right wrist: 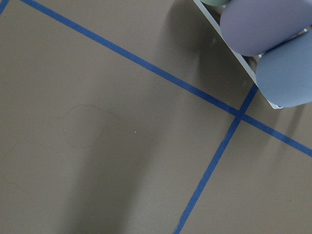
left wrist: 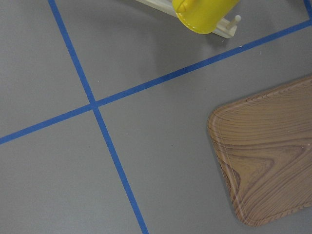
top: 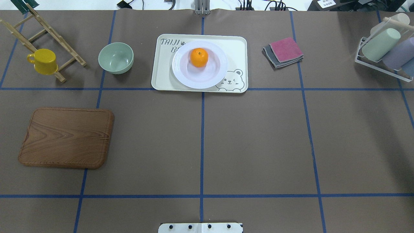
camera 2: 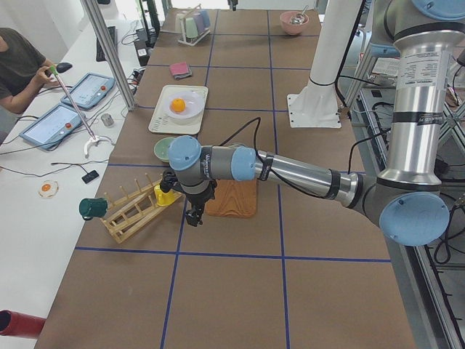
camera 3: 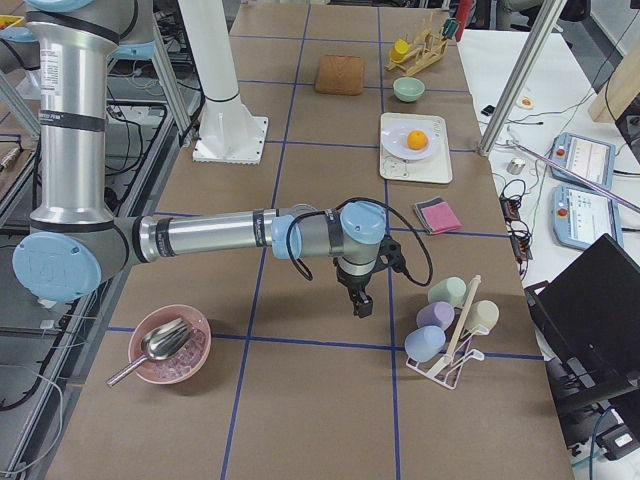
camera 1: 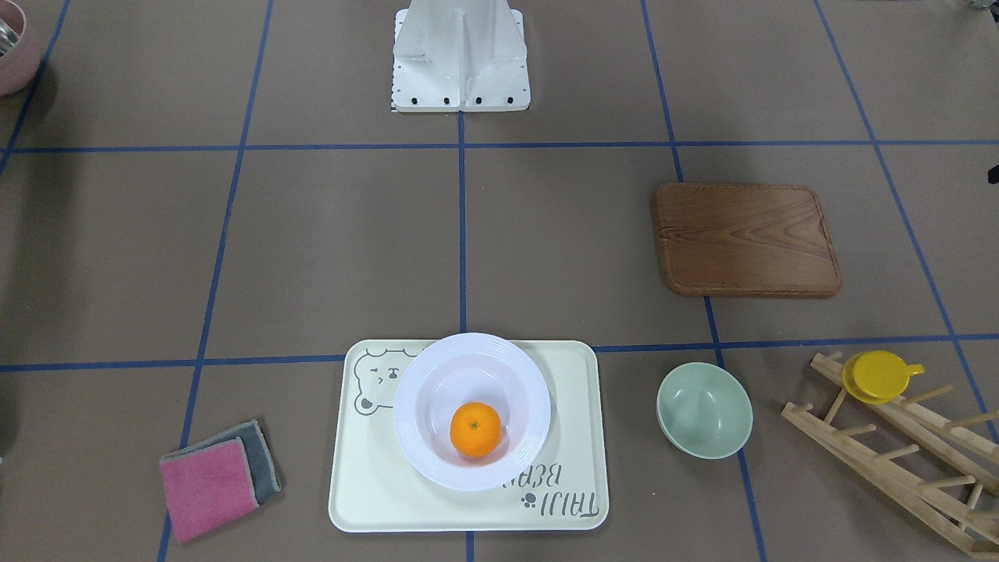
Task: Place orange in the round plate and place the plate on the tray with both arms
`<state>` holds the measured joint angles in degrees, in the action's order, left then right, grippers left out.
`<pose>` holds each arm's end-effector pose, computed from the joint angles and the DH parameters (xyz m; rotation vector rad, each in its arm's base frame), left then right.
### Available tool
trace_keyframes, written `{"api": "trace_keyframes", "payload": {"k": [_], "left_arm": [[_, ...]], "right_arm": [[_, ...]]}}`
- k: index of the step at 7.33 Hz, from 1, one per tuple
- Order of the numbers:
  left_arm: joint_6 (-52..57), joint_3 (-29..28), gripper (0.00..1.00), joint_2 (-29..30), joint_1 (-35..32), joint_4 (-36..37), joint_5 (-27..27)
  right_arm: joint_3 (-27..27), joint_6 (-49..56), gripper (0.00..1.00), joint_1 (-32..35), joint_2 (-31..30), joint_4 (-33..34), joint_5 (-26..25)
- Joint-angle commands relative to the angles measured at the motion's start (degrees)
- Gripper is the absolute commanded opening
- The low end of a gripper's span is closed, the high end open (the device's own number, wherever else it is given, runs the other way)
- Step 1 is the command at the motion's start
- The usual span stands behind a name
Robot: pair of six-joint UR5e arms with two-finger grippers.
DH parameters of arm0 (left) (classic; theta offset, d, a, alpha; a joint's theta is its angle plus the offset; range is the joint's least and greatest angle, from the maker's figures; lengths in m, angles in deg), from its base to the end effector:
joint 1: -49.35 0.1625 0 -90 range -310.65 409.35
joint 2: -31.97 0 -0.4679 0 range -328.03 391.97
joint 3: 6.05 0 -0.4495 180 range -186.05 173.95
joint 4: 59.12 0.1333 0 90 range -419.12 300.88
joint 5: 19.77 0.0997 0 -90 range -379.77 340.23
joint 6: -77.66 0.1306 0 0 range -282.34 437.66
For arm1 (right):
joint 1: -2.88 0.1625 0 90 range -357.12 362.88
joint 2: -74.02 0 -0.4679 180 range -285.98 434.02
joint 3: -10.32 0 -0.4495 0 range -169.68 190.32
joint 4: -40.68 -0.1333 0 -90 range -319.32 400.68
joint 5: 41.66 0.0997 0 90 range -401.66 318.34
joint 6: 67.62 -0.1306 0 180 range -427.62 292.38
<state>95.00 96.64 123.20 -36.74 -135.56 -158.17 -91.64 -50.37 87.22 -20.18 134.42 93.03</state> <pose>0.0017 -0.5477 0.6082 0.1052 0.8429 0.3511 -0.0097 -0.5186 0.6541 0.1460 -0.7746 -0.4065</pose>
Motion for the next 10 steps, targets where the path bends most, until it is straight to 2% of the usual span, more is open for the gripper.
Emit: {"api": "trace_keyframes", "payload": {"k": [1, 5, 10], "left_arm": [[-0.29, 0.4, 0.99, -0.26, -0.04, 0.06, 0.07], [-0.37, 0.05, 0.99, -0.18, -0.04, -0.03, 0.07], [-1.43, 0.05, 0.99, -0.09, 0.22, -0.38, -0.19]], "right_arm": [[0.19, -0.63, 1.0, 0.12, 0.86, 3.89, 0.13], [0.19, -4.32, 1.0, 0.04, 1.73, 3.9, 1.53], [-0.61, -3.45, 1.0, -0.32, 1.04, 3.37, 2.07]]}}
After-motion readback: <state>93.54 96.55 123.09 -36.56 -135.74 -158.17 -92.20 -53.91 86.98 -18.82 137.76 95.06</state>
